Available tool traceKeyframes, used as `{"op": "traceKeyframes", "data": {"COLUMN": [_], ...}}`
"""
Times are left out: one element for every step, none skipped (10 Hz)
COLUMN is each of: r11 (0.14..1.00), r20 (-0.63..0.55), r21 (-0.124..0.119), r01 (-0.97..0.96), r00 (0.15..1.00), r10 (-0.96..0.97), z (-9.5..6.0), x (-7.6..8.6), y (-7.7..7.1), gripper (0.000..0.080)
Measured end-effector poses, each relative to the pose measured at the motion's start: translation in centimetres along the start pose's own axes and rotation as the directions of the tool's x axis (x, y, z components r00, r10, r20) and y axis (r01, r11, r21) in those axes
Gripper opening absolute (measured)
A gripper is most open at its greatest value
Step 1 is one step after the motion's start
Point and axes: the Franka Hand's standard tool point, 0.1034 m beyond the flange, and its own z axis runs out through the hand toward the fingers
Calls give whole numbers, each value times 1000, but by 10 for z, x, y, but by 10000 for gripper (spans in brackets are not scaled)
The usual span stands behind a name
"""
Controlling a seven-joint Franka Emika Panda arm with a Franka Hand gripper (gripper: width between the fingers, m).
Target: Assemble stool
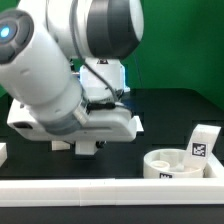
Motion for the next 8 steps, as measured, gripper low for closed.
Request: {"op": "traceKeyframes", "data": {"r11": [1000, 1000, 999, 999, 999, 999, 999, 999], "r20": [-5, -21, -36, -47, -53, -75, -80, -118], "r21": [1, 1, 1, -3, -10, -9, -8, -7], "r01": [0, -14, -40, -52, -40, -38, -39, -37], "r00": [1000, 1000, 999, 998, 998, 996, 996, 992], "r10": [0, 14, 40, 52, 39, 37, 38, 36], "z": [-11, -20, -29, -34, -33, -33, -34, -36], "x": [-4, -8, -13, -18, -18, -14, -13, -8], "y": [-9, -22, -38, -54, -62, -62, -61, -63], "gripper": [334, 335, 335, 335, 335, 335, 335, 335]}}
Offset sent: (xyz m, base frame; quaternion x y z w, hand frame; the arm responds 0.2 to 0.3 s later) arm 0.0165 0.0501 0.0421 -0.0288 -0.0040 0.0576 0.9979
